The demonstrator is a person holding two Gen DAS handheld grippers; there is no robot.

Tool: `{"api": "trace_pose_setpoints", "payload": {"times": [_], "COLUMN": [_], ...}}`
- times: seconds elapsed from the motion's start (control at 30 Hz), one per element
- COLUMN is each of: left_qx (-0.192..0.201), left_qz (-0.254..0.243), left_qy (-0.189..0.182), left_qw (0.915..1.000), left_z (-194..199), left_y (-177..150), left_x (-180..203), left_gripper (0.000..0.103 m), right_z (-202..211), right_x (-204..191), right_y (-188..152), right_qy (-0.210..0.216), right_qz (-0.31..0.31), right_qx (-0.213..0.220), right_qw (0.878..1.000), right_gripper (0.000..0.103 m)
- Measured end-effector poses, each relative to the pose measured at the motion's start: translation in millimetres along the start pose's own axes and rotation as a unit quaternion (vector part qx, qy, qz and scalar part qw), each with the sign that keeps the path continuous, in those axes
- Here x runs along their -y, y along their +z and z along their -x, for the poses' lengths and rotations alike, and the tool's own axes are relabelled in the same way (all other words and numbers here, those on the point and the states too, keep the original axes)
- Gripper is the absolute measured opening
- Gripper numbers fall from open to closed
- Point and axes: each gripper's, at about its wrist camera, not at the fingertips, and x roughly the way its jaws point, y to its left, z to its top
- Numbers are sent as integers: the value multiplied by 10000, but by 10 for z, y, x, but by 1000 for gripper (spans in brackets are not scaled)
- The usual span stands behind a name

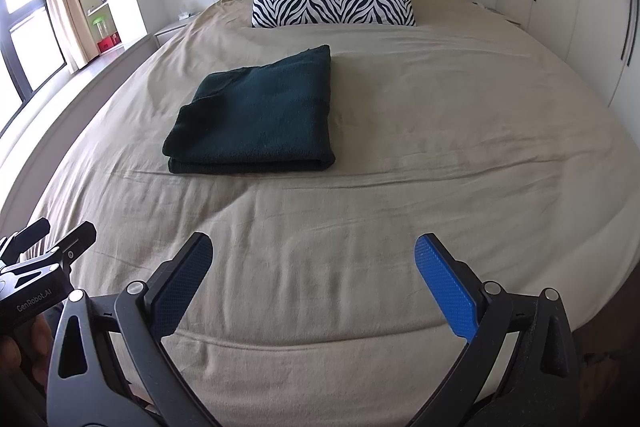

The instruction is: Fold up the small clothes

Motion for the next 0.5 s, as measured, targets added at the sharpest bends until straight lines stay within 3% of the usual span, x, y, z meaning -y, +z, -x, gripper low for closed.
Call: {"api": "trace_pose_setpoints", "payload": {"times": [0.5], "left_qx": [-8], "left_qz": [-10], "left_qy": [-1], "left_qw": [10000], "left_z": [-9], "left_y": [-24], "left_x": [10], "left_gripper": [103], "right_z": [-17], "right_x": [-23], "right_y": [-34], "right_qy": [-3], "right_qz": [-9], "right_qx": [-29], "right_qw": [10000], "right_gripper": [103]}}
